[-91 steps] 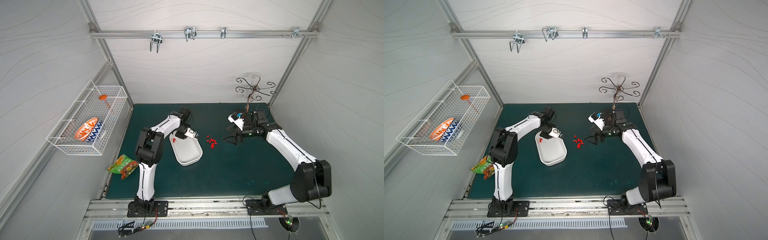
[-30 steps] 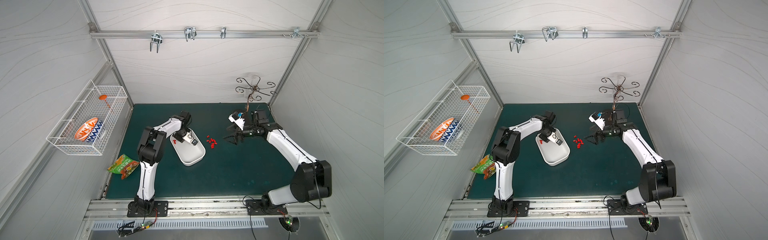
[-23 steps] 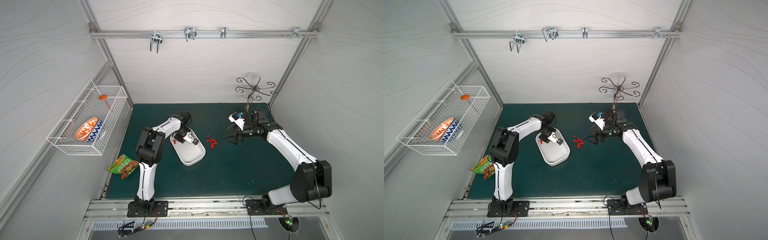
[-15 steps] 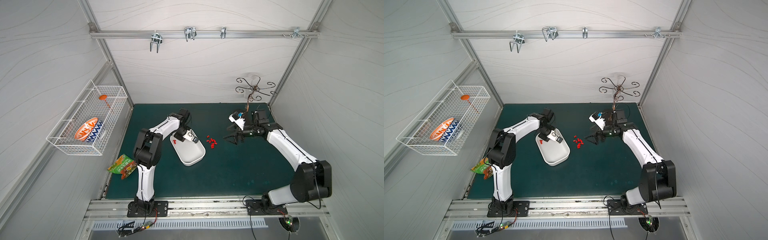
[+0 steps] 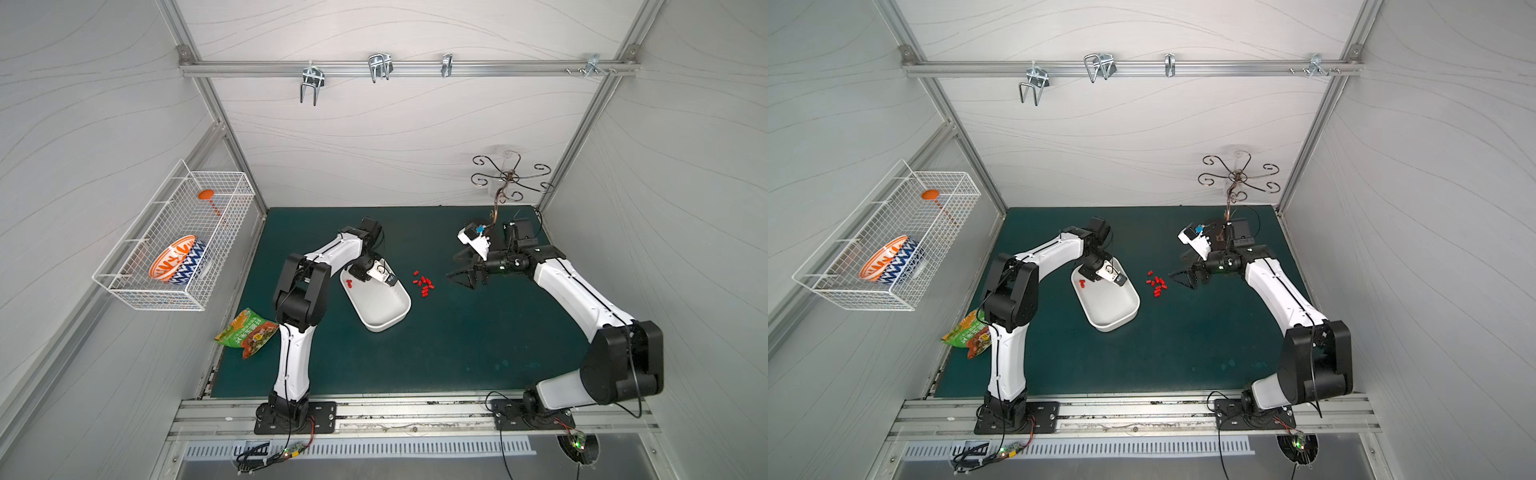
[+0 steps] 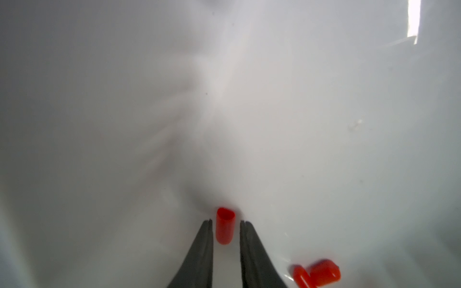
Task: Take the screw protection sleeves out of the storage box
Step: Pick up the screw protection sleeve from the storage box.
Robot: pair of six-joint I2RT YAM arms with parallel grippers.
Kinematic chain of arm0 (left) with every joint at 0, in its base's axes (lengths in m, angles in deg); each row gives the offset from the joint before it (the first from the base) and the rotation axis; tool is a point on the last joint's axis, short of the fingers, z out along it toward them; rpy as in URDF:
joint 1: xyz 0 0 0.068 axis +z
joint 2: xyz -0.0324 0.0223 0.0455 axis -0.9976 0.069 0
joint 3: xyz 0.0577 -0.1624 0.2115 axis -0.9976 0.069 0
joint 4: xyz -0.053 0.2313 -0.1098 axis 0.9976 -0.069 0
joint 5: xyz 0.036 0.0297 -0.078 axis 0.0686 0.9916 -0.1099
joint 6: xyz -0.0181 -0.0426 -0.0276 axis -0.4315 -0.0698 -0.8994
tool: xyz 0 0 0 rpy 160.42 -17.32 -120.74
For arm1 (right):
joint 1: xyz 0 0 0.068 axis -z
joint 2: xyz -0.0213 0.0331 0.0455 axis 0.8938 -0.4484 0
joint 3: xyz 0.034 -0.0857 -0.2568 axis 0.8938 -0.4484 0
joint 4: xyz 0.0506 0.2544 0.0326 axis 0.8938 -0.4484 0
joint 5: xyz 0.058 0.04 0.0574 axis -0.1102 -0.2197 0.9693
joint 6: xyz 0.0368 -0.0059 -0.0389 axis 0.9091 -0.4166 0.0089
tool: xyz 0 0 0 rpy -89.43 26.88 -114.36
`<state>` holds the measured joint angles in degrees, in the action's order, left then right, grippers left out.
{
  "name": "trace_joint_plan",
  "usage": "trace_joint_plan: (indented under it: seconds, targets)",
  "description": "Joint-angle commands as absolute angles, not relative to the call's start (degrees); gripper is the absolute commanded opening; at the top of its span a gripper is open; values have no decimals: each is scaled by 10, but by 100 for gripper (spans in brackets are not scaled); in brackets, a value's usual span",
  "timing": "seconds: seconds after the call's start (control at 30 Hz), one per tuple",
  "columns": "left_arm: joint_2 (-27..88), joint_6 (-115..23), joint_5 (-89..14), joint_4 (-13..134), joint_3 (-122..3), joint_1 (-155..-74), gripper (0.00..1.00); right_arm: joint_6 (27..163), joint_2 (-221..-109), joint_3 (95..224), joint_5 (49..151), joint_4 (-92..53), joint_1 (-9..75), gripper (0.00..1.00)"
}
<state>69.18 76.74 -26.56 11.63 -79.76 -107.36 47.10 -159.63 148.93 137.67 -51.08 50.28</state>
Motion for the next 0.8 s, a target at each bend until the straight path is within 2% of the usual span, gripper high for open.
trace_joint_plan:
  seconds: [0.0,0.37,0.67,0.77]
  targets:
    - [709,786,-249,112,-826,-1070,25,460,-1584,1489,1378,-527,508,99]
    - [719,793,-226,130,-797,-1070,23,463,-1581,1490,1381,-526,509,99]
    - [660,741,-274,139,-759,-1070,3,465,-1574,1490,1379,-525,510,99]
    - [629,703,-303,137,-751,-1070,0,467,-1574,1490,1378,-523,511,99]
